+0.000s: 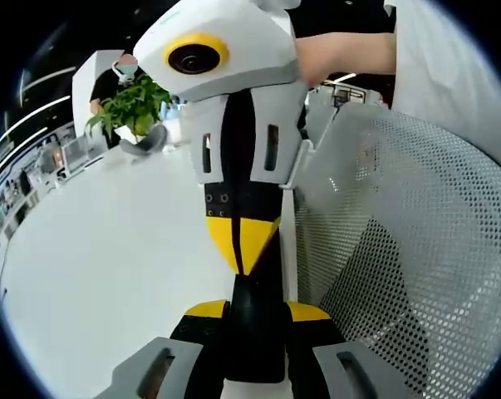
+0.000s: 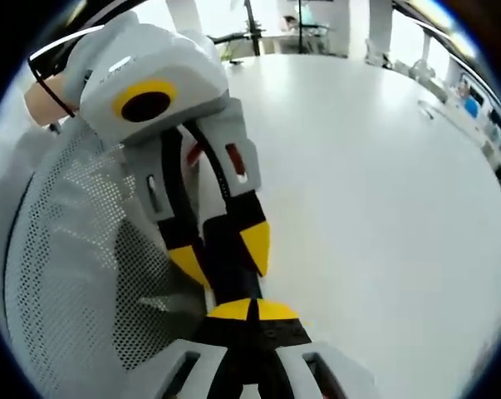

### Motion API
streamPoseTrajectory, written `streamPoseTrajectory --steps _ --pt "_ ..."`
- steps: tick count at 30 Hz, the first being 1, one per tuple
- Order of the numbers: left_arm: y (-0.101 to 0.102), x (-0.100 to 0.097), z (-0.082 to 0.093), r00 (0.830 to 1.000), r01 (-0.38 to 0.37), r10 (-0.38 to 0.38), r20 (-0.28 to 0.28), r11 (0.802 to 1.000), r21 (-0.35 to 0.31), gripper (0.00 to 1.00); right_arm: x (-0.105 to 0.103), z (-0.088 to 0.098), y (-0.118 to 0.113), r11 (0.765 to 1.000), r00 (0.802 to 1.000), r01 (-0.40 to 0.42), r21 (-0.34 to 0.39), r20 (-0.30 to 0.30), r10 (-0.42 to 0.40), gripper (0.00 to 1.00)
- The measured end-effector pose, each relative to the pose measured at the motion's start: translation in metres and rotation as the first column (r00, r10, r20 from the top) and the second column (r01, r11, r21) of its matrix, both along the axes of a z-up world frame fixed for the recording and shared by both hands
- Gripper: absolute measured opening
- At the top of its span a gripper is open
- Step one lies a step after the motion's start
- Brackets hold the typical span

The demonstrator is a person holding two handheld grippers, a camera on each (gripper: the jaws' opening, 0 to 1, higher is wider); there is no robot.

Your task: Press the specified remote control buttons in sequence, fully releasing each button before pressing the next.

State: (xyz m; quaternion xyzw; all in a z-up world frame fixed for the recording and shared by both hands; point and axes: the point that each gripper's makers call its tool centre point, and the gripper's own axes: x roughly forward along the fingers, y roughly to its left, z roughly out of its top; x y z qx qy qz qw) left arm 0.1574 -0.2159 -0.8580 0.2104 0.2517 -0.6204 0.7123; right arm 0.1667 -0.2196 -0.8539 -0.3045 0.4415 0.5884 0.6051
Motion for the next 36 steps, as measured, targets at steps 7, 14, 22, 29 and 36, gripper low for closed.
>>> streamPoseTrajectory --steps 7,14,22,29,36 --pt "-0.0004 -0.0004 0.0 1.0 -0.001 0.001 0.001 1.0 0.0 0.25 0.0017 -0.0015 0.0006 0.999 0.999 0.035 -0.029 -0.012 -0.035 0.0" --pt "-0.001 -0.0011 0.0004 1.0 0.0 0.0 0.002 1.0 0.0 0.25 0.0023 -0.0019 0.0005 0.996 0.997 0.064 -0.061 -0.044 -0.067 0.0" --pt "-0.0009 -0.0008 0.0005 1.0 0.0 0.0 0.001 1.0 0.0 0.25 0.0035 -0.0029 0.0011 0.992 0.995 0.083 -0.094 -0.055 -0.089 0.0" --pt "-0.0009 -0.0002 0.0006 1.0 -0.002 0.002 0.0 1.0 -0.001 0.25 0.006 -0.0047 0.0028 0.991 0.998 0.063 -0.118 0.004 -0.063 0.0" --pt "-0.0009 0.0001 0.0006 1.0 -0.001 0.001 0.001 1.0 0.0 0.25 0.007 -0.0046 0.0012 0.993 0.998 0.067 -0.099 0.007 -0.067 0.0"
